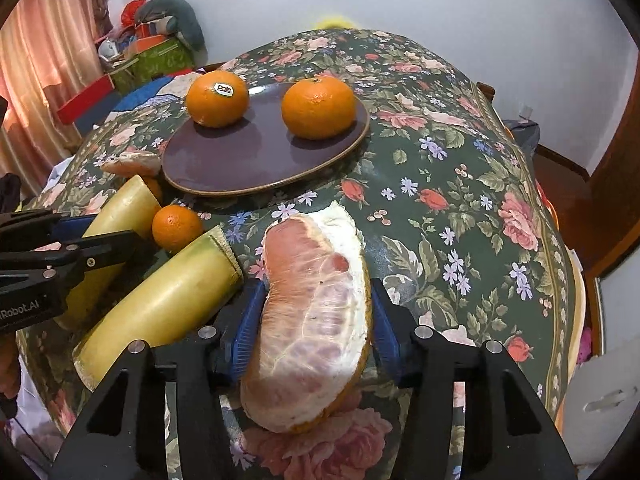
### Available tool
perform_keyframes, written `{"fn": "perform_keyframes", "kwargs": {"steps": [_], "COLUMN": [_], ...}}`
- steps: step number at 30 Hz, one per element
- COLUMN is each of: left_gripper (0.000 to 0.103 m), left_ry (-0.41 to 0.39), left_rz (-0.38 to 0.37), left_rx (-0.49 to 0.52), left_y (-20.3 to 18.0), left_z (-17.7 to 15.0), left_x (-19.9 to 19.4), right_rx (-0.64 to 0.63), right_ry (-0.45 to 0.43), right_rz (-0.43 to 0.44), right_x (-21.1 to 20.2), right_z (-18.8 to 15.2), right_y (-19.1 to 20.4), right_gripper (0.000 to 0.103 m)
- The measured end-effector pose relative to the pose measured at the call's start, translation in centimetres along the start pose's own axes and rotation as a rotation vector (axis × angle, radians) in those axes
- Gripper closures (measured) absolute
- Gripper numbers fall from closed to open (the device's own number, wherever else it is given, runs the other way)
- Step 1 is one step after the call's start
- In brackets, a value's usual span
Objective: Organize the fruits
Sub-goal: 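Grasp the yellow-green cylinder with the left tool while the right tool grasps a pomelo segment, then stand the cylinder on the plate with left tool while right tool lays pomelo segment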
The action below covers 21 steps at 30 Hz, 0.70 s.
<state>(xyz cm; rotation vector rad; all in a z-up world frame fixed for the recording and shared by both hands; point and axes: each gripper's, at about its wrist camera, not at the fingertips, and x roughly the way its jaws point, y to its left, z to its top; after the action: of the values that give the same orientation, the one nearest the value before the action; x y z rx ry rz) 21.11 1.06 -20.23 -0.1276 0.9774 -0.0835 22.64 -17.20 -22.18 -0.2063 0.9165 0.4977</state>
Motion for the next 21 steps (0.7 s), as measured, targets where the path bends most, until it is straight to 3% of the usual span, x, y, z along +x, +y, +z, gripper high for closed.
{"fn": "perform_keyframes", "kwargs": {"steps": [21], "left_gripper": [0.069], "left_ry": [-0.157], "left_rz": [-0.029], "left_rx": [-0.024], "left_y": [0.5], "left_z": [2.4], "left_x": [-6.5], "right_rx": [0.037], "right_ry": [-0.17], "right_rz": [-0.002], "right_x": [-5.4], "right_z": [2.7], "right_y": [-0.6], "right_gripper": [0.055]}}
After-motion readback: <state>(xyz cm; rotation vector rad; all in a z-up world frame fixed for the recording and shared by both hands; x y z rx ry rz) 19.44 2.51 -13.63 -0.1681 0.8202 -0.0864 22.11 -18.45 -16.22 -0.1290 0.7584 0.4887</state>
